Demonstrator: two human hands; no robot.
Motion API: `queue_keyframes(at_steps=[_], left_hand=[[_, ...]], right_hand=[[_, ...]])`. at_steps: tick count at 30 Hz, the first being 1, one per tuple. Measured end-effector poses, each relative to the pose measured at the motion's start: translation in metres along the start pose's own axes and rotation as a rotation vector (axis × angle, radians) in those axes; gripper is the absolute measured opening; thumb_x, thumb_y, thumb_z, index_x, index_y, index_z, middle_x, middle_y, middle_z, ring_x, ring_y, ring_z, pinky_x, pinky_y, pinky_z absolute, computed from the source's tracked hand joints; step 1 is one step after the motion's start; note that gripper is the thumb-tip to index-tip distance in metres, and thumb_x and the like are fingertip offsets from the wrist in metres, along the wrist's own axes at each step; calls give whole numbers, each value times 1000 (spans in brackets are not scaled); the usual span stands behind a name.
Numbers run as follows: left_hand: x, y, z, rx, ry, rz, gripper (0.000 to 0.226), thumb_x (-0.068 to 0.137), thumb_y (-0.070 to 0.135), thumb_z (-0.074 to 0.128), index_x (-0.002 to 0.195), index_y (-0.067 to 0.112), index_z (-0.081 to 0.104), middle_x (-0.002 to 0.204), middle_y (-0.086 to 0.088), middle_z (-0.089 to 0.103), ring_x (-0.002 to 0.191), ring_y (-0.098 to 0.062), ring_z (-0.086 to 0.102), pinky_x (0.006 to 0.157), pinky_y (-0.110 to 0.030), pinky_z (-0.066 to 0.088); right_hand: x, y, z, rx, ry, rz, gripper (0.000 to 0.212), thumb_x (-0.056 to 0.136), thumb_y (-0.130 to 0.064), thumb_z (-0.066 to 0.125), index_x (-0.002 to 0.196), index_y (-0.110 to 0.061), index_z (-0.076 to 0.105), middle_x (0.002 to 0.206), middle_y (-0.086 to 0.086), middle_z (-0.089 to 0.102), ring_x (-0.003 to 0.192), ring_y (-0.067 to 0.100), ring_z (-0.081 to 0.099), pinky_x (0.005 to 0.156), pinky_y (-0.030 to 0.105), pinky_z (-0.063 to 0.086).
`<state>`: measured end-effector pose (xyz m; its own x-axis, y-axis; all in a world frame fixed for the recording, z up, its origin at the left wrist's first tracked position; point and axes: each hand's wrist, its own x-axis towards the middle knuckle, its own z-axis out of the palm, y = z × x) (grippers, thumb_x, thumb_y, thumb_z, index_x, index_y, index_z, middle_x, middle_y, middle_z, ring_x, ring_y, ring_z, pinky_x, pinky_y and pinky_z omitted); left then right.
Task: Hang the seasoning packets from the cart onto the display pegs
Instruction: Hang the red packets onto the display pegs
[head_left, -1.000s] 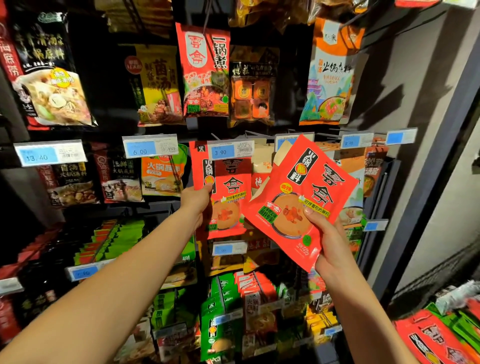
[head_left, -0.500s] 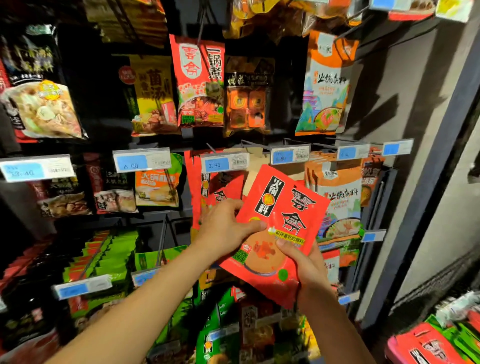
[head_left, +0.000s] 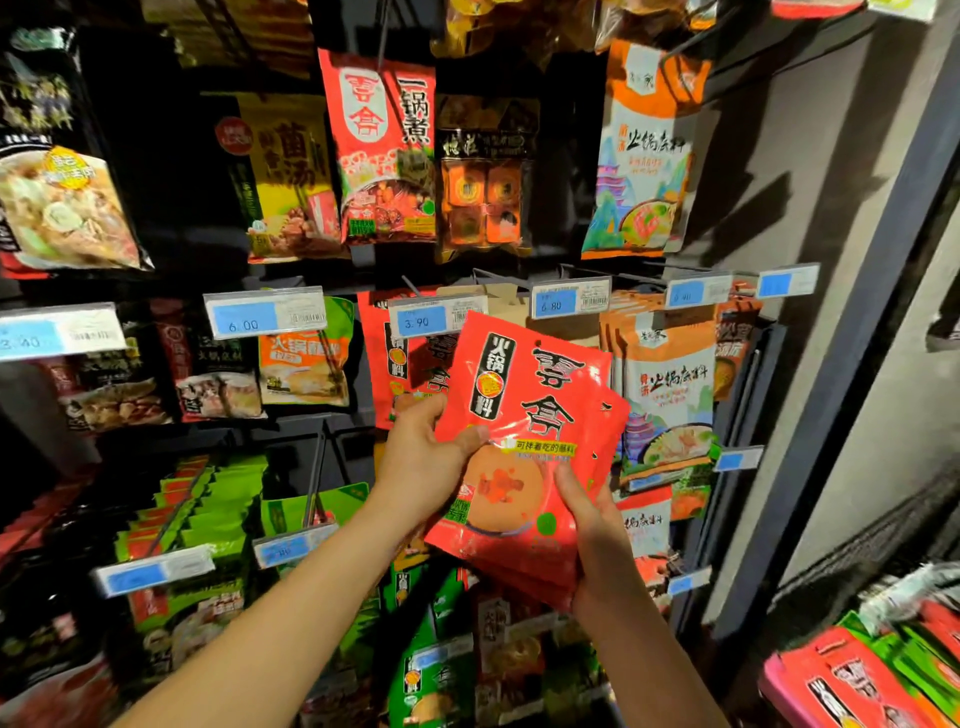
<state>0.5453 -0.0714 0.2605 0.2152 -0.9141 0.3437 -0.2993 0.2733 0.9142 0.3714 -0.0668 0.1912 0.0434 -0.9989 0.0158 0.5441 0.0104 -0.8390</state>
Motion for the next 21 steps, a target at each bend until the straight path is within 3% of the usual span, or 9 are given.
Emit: queue_keyframes(at_steps=[2,6,8,11,15,18,21], left_hand=[[-1,-1,-1,-144,8,-92,20,86,15,77,106,16,73,102,-6,78,93,-27,74,84,-44,60],[-6,1,-1,-311,-5,-195,24,94,2,68,116,11,69,105,-8,78,89,-21,75,68,-26,58],[-7,0,-2,-369,5,-241,24,95,2,67,116,11,68,104,-8,78,89,-23,76,69,-30,60],[-9,-1,-3,-455,34,-306,22,94,1,67,113,9,68,102,-11,78,83,-24,76,72,-36,62],[-15,-8,-9,-468,76,-344,23,93,-2,66,111,11,69,91,-6,79,73,-19,76,59,-31,60],[-20,-19,-21,-451,62,-368,33,92,-3,67,121,12,68,101,-8,79,81,-21,76,67,-32,59],[-21,-23,-34,-465,79,-368,29,92,-4,66,118,9,68,103,-12,78,79,-23,75,69,-35,60]], right_hand=[[-1,-2,-3,17,2,25,47,92,-42,70,137,-33,59,125,11,73,110,37,72,99,61,54],[-3,-5,-7,-18,17,19,37,101,-37,61,138,-33,57,119,8,75,105,36,74,94,62,56],[-2,-5,-9,-16,37,34,36,101,-38,61,137,-34,57,119,9,75,104,38,74,90,64,57],[0,-1,-12,37,9,95,45,99,-40,68,142,-36,55,133,17,67,115,50,66,93,78,46],[4,-4,-23,-75,77,-21,35,103,-27,61,137,-25,59,123,14,73,107,40,72,91,66,56],[5,1,-33,-137,111,-51,33,103,-26,61,136,-26,59,123,11,74,106,36,74,92,64,56],[6,2,-39,-161,165,-68,34,103,-27,62,137,-28,59,120,6,75,105,34,74,94,63,56]])
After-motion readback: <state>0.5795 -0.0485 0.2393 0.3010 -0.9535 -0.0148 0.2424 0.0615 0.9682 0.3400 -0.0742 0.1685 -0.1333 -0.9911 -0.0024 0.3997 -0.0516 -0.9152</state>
